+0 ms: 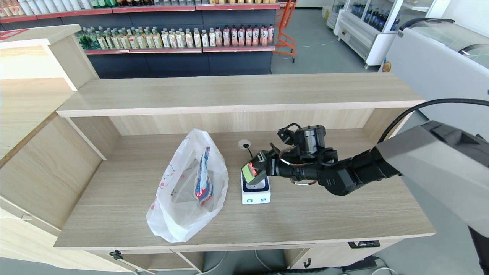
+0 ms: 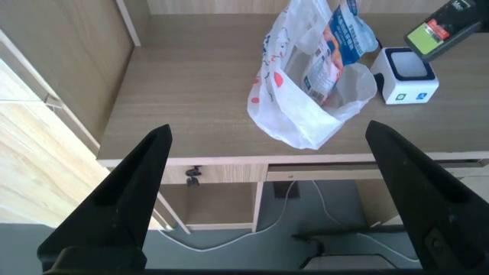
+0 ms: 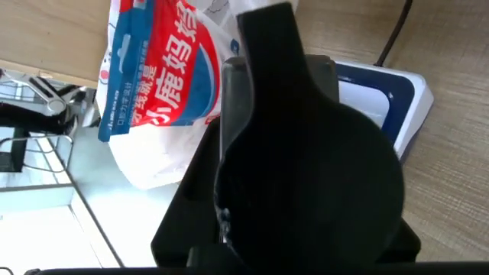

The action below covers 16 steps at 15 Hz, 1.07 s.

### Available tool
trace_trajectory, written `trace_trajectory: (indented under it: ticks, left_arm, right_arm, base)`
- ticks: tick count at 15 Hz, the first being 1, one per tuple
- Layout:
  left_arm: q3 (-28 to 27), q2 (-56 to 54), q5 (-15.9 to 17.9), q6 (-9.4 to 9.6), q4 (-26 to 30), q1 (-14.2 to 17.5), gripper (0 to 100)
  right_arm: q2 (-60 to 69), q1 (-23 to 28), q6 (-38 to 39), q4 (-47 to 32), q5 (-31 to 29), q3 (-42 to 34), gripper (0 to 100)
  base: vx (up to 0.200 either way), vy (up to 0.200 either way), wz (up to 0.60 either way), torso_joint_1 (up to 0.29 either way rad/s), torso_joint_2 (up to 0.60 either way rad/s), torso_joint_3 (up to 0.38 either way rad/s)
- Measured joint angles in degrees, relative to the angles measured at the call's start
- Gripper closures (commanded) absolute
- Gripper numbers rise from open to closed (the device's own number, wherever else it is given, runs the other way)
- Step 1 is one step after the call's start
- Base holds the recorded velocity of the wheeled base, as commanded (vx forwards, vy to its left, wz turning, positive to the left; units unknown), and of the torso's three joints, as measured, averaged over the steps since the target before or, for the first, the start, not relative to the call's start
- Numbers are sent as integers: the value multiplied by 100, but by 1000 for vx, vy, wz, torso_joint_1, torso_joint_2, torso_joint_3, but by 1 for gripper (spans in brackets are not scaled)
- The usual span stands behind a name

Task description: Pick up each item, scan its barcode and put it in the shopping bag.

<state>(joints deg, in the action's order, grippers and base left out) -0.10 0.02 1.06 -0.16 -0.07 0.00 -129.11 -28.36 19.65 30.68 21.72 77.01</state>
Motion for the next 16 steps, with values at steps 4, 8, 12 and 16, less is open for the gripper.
trace_trajectory:
  ticks: [4, 8, 12, 16]
  left_arm:
    - [0, 0, 0, -2, 0, 0, 0]
    - [0, 0, 0, -9, 0, 0, 0]
    - [0, 0, 0, 0, 0, 0, 0]
    - [0, 0, 0, 0, 0, 0, 0]
  right_arm:
    - [861, 269, -828, 330, 105, -1358, 100]
    - [1406, 608, -1549, 1220, 215, -2519, 100]
    - [1770, 673, -1413, 1201, 332, -2732, 100]
    - [1844, 669, -1404, 1223, 325, -2666, 100]
  base:
    - [0, 0, 0, 0, 0, 0]
    - [0, 50, 0, 2, 1, 1]
    - [0, 200, 0, -5, 0, 5]
    - [0, 200, 0, 10, 4, 7]
